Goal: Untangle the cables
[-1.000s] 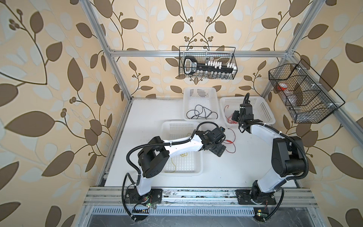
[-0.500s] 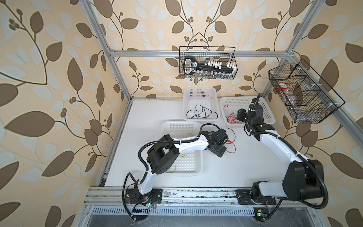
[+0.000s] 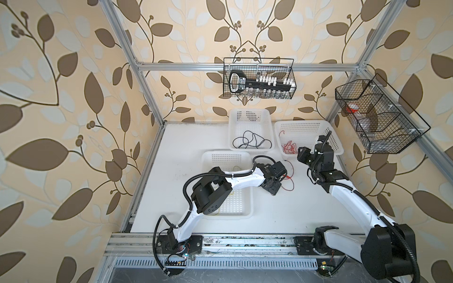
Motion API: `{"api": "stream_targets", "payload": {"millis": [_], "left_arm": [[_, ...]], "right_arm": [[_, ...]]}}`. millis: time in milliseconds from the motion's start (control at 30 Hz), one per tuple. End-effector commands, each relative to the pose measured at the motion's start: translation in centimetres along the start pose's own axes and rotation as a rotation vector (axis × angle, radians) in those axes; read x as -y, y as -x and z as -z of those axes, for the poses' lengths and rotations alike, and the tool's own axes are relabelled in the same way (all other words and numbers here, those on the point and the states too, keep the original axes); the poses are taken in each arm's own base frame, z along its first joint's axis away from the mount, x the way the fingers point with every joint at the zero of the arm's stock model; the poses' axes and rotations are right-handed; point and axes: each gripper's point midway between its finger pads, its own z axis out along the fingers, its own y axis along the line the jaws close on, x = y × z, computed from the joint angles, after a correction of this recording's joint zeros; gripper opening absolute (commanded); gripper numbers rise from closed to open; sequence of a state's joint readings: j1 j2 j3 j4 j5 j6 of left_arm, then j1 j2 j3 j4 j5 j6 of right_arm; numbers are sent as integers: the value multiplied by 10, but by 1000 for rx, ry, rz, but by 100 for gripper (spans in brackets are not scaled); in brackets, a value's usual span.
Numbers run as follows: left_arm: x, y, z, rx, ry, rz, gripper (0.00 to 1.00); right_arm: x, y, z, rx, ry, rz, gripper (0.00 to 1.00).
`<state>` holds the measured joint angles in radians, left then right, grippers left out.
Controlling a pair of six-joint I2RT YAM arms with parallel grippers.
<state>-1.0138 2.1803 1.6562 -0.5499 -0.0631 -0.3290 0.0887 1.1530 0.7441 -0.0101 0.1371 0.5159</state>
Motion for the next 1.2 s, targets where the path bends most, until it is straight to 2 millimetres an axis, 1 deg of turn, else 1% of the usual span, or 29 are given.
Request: {"api": "stream_targets", "payload": {"millis": [0,100,267,367,400,600,700,800,1000,1067,1167], "left_arm": [[2,17,3,40,10,9,62],[1,17,-3,35,21,5,50],[-3,8,-11,13,36,8,28],[-5,7,-9,14,43,10,4],[-5,8,-6,20,45,10,0],[-7,23,22,94,51,-5,0],[-5,31,39,132,40,-12,0],[-3,42,63,183,20,-24,0],[7,68,118,302,-32,-68,0],[4,74,137,338,-15,-75,0],[1,79,161,374,-5,-98,0]], "right_arm": [[0,-4,2,0,13,-8,45],[0,-5,3,-4,14,-2,45],[0,-4,5,2,18,2,46],[-1,-2,8,6,25,1,46],[-2,-1,9,8,28,0,46],[-15,4,17,-2,99,1,47],[-23,4,21,-23,134,4,47],[-29,2,24,-41,170,3,48],[-41,-4,30,-79,254,-11,48],[-45,-3,34,-78,278,0,50],[-54,1,43,-63,336,24,53]]}}
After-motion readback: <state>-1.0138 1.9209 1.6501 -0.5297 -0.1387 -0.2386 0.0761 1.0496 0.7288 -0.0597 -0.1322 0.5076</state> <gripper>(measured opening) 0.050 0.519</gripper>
